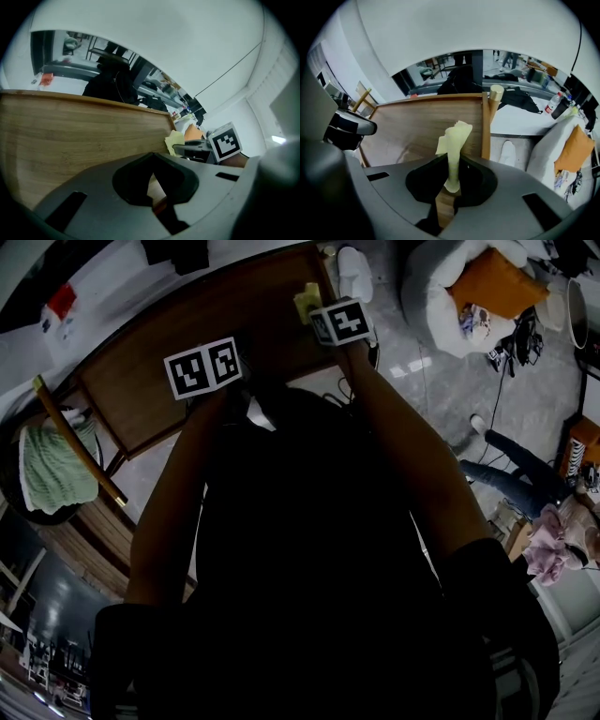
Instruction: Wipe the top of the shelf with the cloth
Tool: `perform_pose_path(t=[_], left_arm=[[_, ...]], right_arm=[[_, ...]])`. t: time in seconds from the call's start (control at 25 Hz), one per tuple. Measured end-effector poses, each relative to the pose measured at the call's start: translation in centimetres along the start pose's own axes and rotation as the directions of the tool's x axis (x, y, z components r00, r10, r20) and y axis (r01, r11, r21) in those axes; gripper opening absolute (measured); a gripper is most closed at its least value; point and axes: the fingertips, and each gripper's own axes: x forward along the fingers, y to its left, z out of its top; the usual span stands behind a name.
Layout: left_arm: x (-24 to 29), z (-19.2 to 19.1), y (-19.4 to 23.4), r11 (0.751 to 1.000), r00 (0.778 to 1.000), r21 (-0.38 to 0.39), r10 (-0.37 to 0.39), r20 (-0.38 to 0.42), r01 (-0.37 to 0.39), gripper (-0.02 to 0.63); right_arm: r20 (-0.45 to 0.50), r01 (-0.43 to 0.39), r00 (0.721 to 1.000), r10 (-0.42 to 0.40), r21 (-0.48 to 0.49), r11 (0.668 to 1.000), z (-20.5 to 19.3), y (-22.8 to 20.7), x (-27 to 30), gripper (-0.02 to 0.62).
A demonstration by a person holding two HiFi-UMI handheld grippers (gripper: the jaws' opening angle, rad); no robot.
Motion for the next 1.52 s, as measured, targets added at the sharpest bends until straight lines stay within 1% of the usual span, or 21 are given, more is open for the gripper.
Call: perform_pose_path(t=[0.24,0.32,0.4,0.52,0.68,0.8,0.92,1.0,1.12,1.24,1.36,1.52], left_arm=[[-2.1,0.0,0.8,1.000,1.000,-0.009,0.000,0.023,0.001,0.009],[-3.5,0.1,1.3,1.000,0.999,-0.011,0.001,0.036,0.000,0.009],[-5.4,0.3,2.2,1.000,0.999,-0.016,0.006,0.054,-0.005,0.009],[-9.2,0.8,4.3,0.999,0.995,-0.041,0.026,0.094,-0.022,0.009],[-15.6,1.1,8.8,0.995,0.987,-0.075,0.081,0.142,-0.071,0.009],[-20.5,0.7,12.9,0.986,0.979,-0.123,0.129,0.159,-0.110,0.009],[-25.2,0.4,16.8,0.975,0.963,-0.133,0.199,0.180,-0.177,0.009],[-27.9,0.0,19.1,0.966,0.952,-0.140,0.240,0.190,-0.215,0.009],[-31.2,-1.3,22.0,0.953,0.939,-0.159,0.284,0.192,-0.256,0.009],[-32.7,-2.8,24.3,0.946,0.936,-0.188,0.299,0.184,-0.265,0.009],[-33.4,-4.1,25.6,0.942,0.938,-0.211,0.300,0.176,-0.261,0.009],[-33.5,-5.5,26.7,0.941,0.943,-0.220,0.295,0.158,-0.257,0.009]], right_arm=[[-0.035,0.088,0.996,-0.087,0.022,0.996,-0.5,-1.6,-0.8,0.048],[-0.015,0.085,0.996,-0.084,0.048,0.995,-0.1,-1.0,-1.1,0.048],[0.034,0.044,0.998,-0.045,0.052,0.998,1.2,1.1,-1.7,0.048],[0.107,-0.066,0.992,0.063,0.024,0.998,3.9,6.9,-2.1,0.048],[0.137,-0.219,0.966,0.219,-0.014,0.976,7.0,17.2,-0.6,0.048],[0.120,-0.323,0.937,0.328,-0.059,0.944,8.7,25.8,1.5,0.048],[0.077,-0.415,0.903,0.423,-0.098,0.904,9.3,34.0,3.7,0.048],[0.044,-0.463,0.881,0.471,-0.121,0.878,9.1,38.8,4.9,0.048],[-0.015,-0.522,0.850,0.526,-0.164,0.837,7.8,44.9,6.5,0.048],[-0.060,-0.556,0.829,0.556,-0.187,0.810,6.5,48.9,7.9,0.048],[-0.095,-0.571,0.820,0.564,-0.193,0.798,5.3,51.3,9.2,0.048],[-0.145,-0.561,0.828,0.542,-0.211,0.800,3.9,53.3,11.1,0.048]])
